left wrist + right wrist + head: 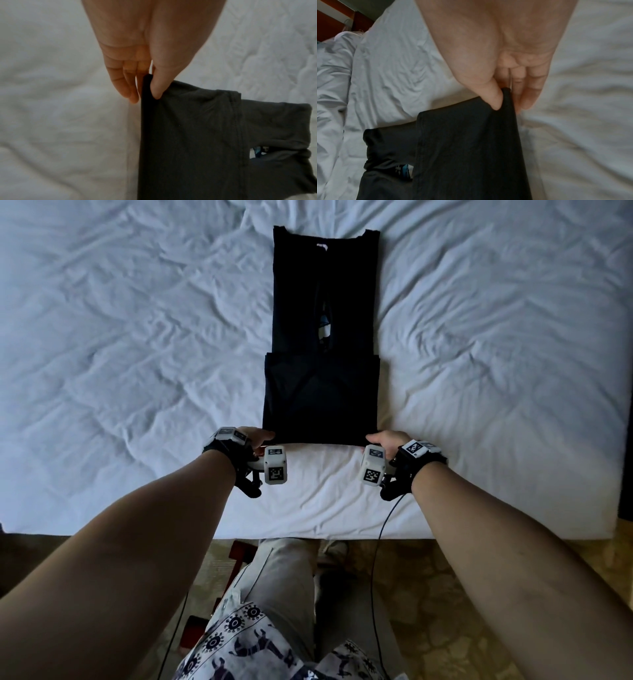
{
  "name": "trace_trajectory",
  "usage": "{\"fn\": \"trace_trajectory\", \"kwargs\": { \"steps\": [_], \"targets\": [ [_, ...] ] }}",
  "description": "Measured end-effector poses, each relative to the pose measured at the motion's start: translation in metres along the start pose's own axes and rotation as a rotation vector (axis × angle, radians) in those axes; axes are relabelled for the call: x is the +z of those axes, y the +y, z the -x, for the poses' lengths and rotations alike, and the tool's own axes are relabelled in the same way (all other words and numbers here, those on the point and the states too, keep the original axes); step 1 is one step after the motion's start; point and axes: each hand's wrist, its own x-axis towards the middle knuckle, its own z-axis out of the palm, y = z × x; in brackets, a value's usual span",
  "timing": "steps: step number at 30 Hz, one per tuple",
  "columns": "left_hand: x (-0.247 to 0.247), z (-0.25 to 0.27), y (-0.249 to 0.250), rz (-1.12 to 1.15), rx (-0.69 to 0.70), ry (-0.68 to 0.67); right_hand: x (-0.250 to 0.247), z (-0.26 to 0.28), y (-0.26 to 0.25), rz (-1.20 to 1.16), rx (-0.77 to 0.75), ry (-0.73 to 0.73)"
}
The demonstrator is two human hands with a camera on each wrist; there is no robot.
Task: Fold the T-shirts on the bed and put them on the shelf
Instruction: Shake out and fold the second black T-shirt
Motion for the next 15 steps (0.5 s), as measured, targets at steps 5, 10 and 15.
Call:
{"fn": "trace_trajectory", "kwargs": {
  "steps": [5,10,15],
  "targets": [
    [0.005,0.003,-0.026,-0.044,0.04,0.037,-0.005,0.027,0.02,0.064,-0.002,0.115],
    [0.022,0.03,-0.062,0.002,0.033,0.041,0.006,0.031,0.063,0.018,-0.027,0.086],
    [0.04,0.049,-0.113,0.048,0.077,0.031,0.016,0.047,0.11,-0.049,-0.029,0.097]
  ]
}}
